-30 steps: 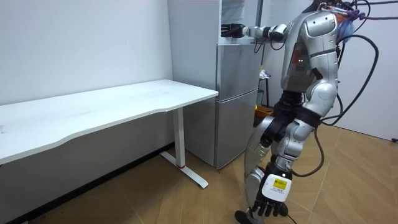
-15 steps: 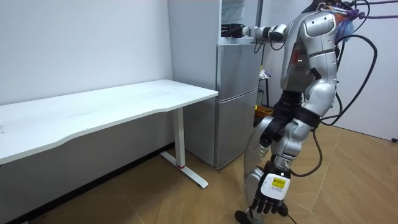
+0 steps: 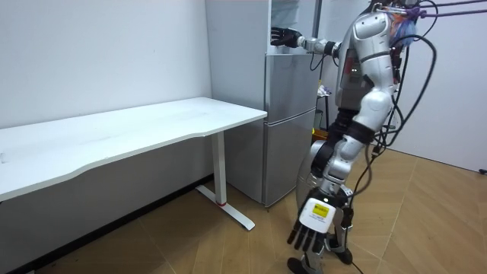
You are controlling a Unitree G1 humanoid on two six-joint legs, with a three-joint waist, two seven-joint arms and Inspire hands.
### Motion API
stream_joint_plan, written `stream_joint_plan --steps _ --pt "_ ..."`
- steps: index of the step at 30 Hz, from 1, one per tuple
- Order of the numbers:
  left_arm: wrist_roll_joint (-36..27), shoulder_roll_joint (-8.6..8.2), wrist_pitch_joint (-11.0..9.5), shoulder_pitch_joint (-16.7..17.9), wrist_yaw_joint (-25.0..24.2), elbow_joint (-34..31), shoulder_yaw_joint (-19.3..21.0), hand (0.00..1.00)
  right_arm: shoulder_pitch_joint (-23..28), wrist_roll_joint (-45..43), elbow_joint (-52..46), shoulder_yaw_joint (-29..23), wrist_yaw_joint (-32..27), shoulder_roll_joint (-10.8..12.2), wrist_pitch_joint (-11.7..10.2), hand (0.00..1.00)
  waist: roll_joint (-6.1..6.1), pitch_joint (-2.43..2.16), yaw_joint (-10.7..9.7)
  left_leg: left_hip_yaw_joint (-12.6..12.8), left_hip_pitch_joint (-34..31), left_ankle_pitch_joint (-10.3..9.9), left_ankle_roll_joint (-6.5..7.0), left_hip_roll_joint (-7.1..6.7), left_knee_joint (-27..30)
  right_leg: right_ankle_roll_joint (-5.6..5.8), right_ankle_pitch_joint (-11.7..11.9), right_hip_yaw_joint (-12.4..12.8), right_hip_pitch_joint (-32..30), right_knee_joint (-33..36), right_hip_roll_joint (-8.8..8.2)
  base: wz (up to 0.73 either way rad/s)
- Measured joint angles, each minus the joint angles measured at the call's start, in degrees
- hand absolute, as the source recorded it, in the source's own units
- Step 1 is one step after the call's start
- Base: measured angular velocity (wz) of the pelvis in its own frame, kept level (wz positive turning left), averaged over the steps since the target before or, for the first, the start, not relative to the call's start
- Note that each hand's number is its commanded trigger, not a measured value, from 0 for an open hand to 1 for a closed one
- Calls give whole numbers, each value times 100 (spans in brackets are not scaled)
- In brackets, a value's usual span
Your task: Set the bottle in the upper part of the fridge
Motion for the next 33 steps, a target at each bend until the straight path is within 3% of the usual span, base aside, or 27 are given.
stream_joint_plan --steps 3,5,7,13,15,19,28,33 --pt "108 -99 -7 -72 15 -7 3 0 106 -136 -500 0 -274 189 25 0 56 -11 -167 40 85 0 0 -3 -45 3 1 46 13 13 -8 -5" --pt "170 -230 -66 -105 37 -13 2 0 299 -247 -900 26 -457 194 21 0 134 -35 -165 91 150 0 1 -9 -121 5 1 62 32 25 -26 -11" --pt "219 -274 -123 -105 38 -13 2 0 425 -254 -1099 25 -561 194 5 0 170 -24 -208 92 219 1 2 -11 -165 9 -2 59 54 28 -30 0" --pt "347 -289 -208 -29 115 131 6 0 786 -256 -1698 3 -771 251 3 0 199 -27 -311 140 357 1 1 -23 -262 31 -15 164 104 38 -42 -4" --pt "455 -338 -235 -1 114 142 4 0 898 -281 -1964 0 -863 310 3 0 263 13 -321 207 409 0 3 -22 -274 50 -27 212 96 98 -63 -17" --pt "447 -371 -415 4 126 252 3 0 1228 -273 -2644 1 -1045 371 -6 0 369 -2 -434 269 462 -1 21 -34 -304 64 -35 222 110 106 -89 -6" --pt "720 -408 -602 9 117 421 -65 0 1522 -280 -3375 -25 -1152 446 -304 0 264 5 -643 465 709 -8 36 -18 -425 88 -55 413 257 104 -87 -11" --pt "735 -520 -619 -30 -27 583 -51 0 1965 -237 -4244 -534 -1077 556 -373 0 247 -10 -718 543 675 -56 57 -14 -363 87 -54 519 168 102 -86 -8"
